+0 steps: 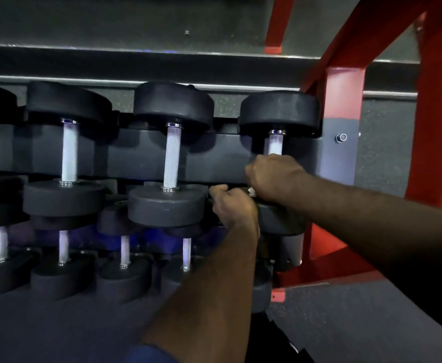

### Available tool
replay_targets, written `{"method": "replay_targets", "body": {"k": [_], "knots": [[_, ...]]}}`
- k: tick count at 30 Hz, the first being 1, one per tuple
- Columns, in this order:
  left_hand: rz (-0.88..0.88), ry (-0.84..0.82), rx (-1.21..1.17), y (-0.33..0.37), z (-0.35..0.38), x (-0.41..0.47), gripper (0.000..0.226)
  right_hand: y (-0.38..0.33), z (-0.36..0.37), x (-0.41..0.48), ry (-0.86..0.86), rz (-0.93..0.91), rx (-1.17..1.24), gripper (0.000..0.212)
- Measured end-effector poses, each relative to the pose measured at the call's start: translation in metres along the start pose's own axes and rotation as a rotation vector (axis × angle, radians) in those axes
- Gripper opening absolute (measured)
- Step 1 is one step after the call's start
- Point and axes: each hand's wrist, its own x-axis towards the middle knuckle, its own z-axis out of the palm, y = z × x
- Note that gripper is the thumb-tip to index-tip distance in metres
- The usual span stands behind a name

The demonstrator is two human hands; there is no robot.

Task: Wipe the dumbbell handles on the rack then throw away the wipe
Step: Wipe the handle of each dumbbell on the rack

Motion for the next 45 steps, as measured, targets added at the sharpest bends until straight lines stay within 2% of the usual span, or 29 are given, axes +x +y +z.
{"method": "replay_targets", "body": {"k": [3, 8, 12, 15, 18, 22, 26, 29, 32, 34, 36, 37, 39, 41, 43, 45], "knots": [[0.013, 0.019, 0.006, -0.002, 0.002, 0.003, 0.028, -0.017, 0.004, 0.02, -0.121, 0.041, 0.034, 0.037], [-0.019, -0.003, 0.008, 0.004, -0.003, -0.004, 0.021, -0.01, -0.003, 0.01, -0.179, 0.022, 0.125, 0.035], [-0.015, -0.013, 0.029, 0.001, 0.0, 0.0, 0.021, -0.004, -0.008, -0.002, -0.201, -0.002, 0.101, 0.032], [0.045, -0.024, 0.038, 0.0, -0.001, -0.004, 0.021, -0.009, -0.015, 0.007, -0.26, -0.014, -0.017, 0.036], [0.04, -0.028, 0.037, 0.007, -0.005, -0.01, 0.024, -0.006, -0.028, 0.001, -0.238, -0.074, -0.02, 0.036], [0.055, -0.016, 0.063, 0.004, -0.002, -0.008, 0.027, 0.005, -0.024, -0.02, -0.123, -0.034, 0.038, 0.028], [0.094, 0.017, 0.073, -0.001, 0.0, -0.001, 0.022, -0.001, -0.013, 0.004, -0.259, -0.017, 0.069, 0.033], [0.114, 0.035, 0.089, -0.002, 0.002, 0.0, 0.025, -0.005, -0.013, 0.014, -0.271, -0.024, 0.055, 0.036], [0.112, 0.02, 0.087, -0.002, 0.002, 0.0, 0.023, 0.009, -0.003, -0.003, -0.19, 0.02, 0.283, 0.028], [0.096, 0.024, 0.092, -0.002, 0.003, 0.001, 0.023, 0.027, 0.009, -0.025, -0.138, 0.107, 0.556, 0.02], [0.09, 0.031, 0.072, -0.002, 0.003, 0.001, 0.025, 0.041, 0.025, -0.051, -0.044, 0.353, 0.939, 0.012], [0.092, 0.032, 0.066, -0.002, 0.003, 0.001, 0.025, 0.044, 0.032, -0.059, 0.031, 0.505, 1.048, 0.014], [0.102, 0.034, 0.057, -0.004, 0.005, 0.003, 0.025, 0.045, 0.05, -0.057, 0.147, 0.736, 1.107, 0.019], [0.108, 0.035, 0.054, -0.007, 0.006, 0.006, 0.024, 0.04, 0.06, -0.041, 0.092, 0.803, 1.187, 0.028], [0.116, 0.038, 0.06, -0.008, 0.007, 0.007, 0.024, 0.037, 0.063, -0.024, -0.059, 0.725, 1.209, 0.026], [0.124, 0.039, 0.07, -0.008, 0.007, 0.007, 0.023, 0.041, 0.053, -0.021, -0.17, 0.65, 1.091, 0.024]]}}
